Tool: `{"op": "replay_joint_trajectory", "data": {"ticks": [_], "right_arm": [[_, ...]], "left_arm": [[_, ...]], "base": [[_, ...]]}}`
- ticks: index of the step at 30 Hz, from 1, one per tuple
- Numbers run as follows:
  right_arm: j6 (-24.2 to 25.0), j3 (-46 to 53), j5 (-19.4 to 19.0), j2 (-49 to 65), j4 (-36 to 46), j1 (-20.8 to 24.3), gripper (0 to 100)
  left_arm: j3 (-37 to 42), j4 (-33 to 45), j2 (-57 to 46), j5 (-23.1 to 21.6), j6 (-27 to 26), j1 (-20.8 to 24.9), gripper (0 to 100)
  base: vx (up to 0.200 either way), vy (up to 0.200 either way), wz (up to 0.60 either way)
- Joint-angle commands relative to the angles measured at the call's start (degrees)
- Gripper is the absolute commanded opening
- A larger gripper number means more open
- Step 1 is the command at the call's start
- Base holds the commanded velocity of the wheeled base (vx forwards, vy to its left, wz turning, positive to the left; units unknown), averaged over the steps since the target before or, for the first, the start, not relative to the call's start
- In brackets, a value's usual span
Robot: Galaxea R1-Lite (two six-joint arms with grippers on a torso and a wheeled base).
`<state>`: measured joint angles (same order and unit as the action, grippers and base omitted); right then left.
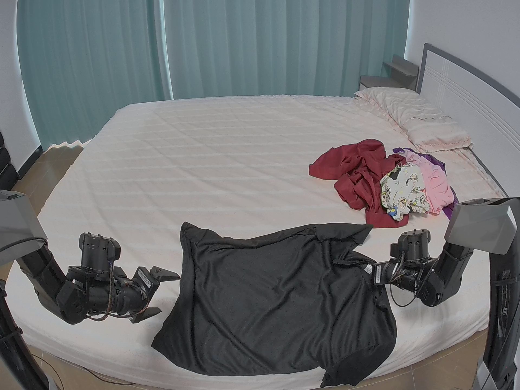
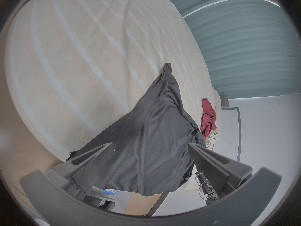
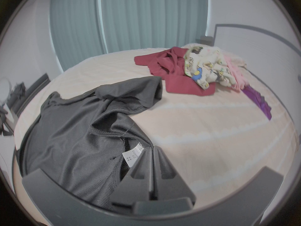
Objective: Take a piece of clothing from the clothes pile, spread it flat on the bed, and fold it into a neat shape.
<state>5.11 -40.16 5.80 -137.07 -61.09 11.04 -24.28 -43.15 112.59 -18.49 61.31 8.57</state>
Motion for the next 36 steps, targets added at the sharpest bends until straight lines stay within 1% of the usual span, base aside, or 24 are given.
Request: {"op": "replay_joint_trajectory", "data": {"ticks": [1,4,5,8,12,14,16,17,18,20,22,24,26,28,31,36], "right_arm": [[3.8,1.7,-2.4,0.6,0.0,-2.3,0],[6.1,2.6,-4.5,0.6,0.0,-3.5,0],[6.5,3.2,-5.1,0.5,-0.1,-3.9,100],[7.7,4.0,-6.0,0.8,-0.1,-5.2,100],[12.6,6.0,-8.6,3.4,-0.1,-5.9,100],[15.1,8.2,-10.9,5.8,-0.1,-6.0,100],[16.2,10.1,-12.5,7.2,-0.1,-6.0,100],[16.7,11.6,-13.2,7.8,-0.2,-6.0,100],[16.9,13.0,-13.4,8.0,-0.6,-6.0,100],[17.0,15.0,-13.4,8.0,-2.1,-6.0,100],[17.0,17.8,-13.5,7.4,-5.4,-6.0,100],[17.6,20.3,-13.6,6.7,-9.1,-6.0,100],[19.7,22.4,-13.7,5.9,-13.7,-5.7,100],[22.0,23.9,-13.7,5.1,-17.8,-5.4,100],[22.4,25.9,-13.8,3.0,-22.5,-5.3,100],[22.6,26.8,-13.9,1.1,-25.6,-5.3,100]], "left_arm": [[0.1,-0.1,1.0,0.3,-0.1,-0.2,100],[0.1,-0.1,1.1,0.3,-0.2,-0.2,100],[0.1,-0.1,1.1,0.4,-0.2,-0.2,100],[0.1,-0.1,1.4,0.5,-0.5,-0.2,100],[0.6,0.2,1.6,2.0,-1.5,-0.2,100],[2.8,0.2,1.8,2.7,-5.6,0.0,100],[4.9,0.1,1.9,2.9,-9.5,0.1,100],[6.4,0.1,2.1,3.3,-12.6,0.2,100],[7.4,0.2,2.5,3.9,-15.3,0.3,100],[8.1,0.3,3.5,5.9,-17.3,1.4,100],[8.2,0.1,5.4,9.9,-17.6,3.1,100],[8.2,-0.1,7.8,15.2,-17.7,5.8,100],[8.2,-0.6,10.5,20.5,-17.6,8.8,100],[8.2,-1.6,12.0,23.5,-17.1,10.9,100],[8.8,-1.8,12.6,24.6,-17.0,12.8,100],[8.8,-1.8,12.4,24.6,-16.7,13.0,100]], "base": [[0.0,0.0,0.0],[0.0,0.0,0.0],[0.0,0.0,0.0],[0.0,0.0,0.0],[0.0,0.0,0.0],[0.0,0.0,0.0],[0.0,0.0,0.0],[0.0,0.0,0.0],[0.0,0.0,0.0],[0.0,0.0,0.0],[0.0,0.0,0.0],[0.0,0.0,0.0],[0.0,0.0,0.0],[0.0,0.0,0.0],[0.0,0.0,0.0],[0.0,0.0,0.0]]}}
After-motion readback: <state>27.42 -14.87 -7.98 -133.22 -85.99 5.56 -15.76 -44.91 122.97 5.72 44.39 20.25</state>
